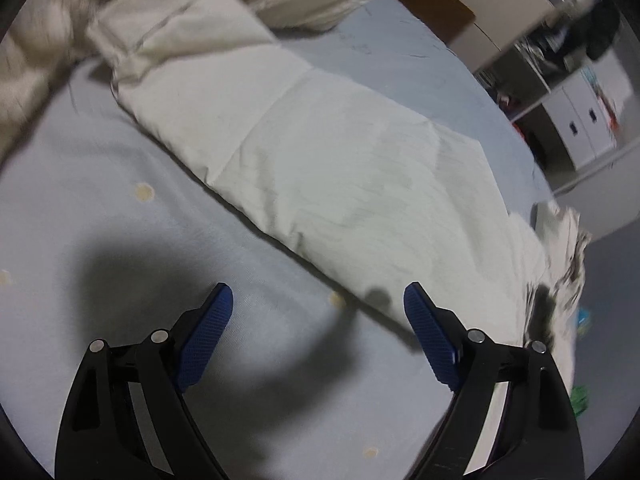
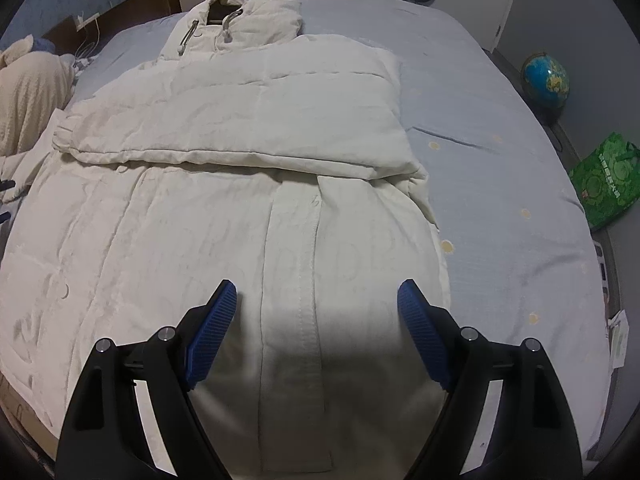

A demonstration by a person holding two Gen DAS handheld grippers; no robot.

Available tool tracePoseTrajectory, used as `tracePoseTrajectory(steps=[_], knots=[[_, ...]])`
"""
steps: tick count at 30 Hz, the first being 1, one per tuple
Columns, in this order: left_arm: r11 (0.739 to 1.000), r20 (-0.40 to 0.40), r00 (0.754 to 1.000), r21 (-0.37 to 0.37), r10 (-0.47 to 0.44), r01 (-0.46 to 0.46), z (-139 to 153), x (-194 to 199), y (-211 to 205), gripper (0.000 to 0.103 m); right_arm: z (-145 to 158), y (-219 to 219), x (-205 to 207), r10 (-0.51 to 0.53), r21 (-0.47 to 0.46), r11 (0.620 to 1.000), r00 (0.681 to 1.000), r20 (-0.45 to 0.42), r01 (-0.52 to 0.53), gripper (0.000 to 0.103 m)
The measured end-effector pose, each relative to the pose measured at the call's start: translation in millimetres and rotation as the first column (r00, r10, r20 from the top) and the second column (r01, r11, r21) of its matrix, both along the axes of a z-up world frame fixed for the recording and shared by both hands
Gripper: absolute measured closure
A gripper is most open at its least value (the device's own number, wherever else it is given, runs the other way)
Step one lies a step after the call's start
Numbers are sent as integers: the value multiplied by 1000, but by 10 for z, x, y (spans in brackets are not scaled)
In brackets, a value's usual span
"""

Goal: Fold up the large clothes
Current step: 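Grasp the other sleeve with the left gripper and lift it, then fold the held sleeve over the coat's chest with the left gripper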

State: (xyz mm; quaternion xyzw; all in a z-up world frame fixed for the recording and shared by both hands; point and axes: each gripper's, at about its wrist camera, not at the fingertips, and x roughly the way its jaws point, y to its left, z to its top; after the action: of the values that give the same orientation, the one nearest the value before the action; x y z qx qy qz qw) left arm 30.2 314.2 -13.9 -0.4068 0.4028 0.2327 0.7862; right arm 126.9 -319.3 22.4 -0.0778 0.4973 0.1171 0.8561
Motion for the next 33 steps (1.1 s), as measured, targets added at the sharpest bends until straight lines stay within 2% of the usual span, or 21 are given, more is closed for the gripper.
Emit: tracePoseTrajectory(steps=[4,11,13,14,15,16,17,18,20,25,33], knots=[[996,62,995,-54,72,-69,-39,-8,161,18,-31,17,22,2,-18,1000,1000,-15,-2,24],[988,80,988,-84,134,-127,-42,85,521,21,-55,51,52,4,-31,1000,1000,-20,-5,24],[986,72,986,-87,150,-144,-46,98,607,26,-63,54,65,3,-33,999,1000,-24,-4,24],[986,61,986,-81,153,-148,-43,108,637,36,-72,58,78,2,-35,999,1000,-29,-3,24],[986,36,987,-66,157,-154,-35,111,665,58,-81,63,88,2,-37,999,999,-32,-3,24],[985,11,987,-59,161,-160,-34,96,697,69,-90,67,97,1,-38,999,999,-36,-3,24],[983,24,986,-82,166,-163,-45,52,744,80,-95,71,103,1,-38,999,999,-37,-2,24],[980,49,983,-101,176,-171,-32,2,776,86,-102,73,112,0,-38,999,999,-40,-2,24],[981,85,980,-95,178,-170,39,-65,773,90,-112,76,119,-2,-35,999,999,-44,0,24],[990,152,978,-4,142,-143,367,-115,655,95,-103,51,114,-7,-12,1000,999,-40,6,24],[991,288,956,108,49,-83,1173,-71,322,97,-41,-25,106,-17,39,999,1000,-20,18,24]])
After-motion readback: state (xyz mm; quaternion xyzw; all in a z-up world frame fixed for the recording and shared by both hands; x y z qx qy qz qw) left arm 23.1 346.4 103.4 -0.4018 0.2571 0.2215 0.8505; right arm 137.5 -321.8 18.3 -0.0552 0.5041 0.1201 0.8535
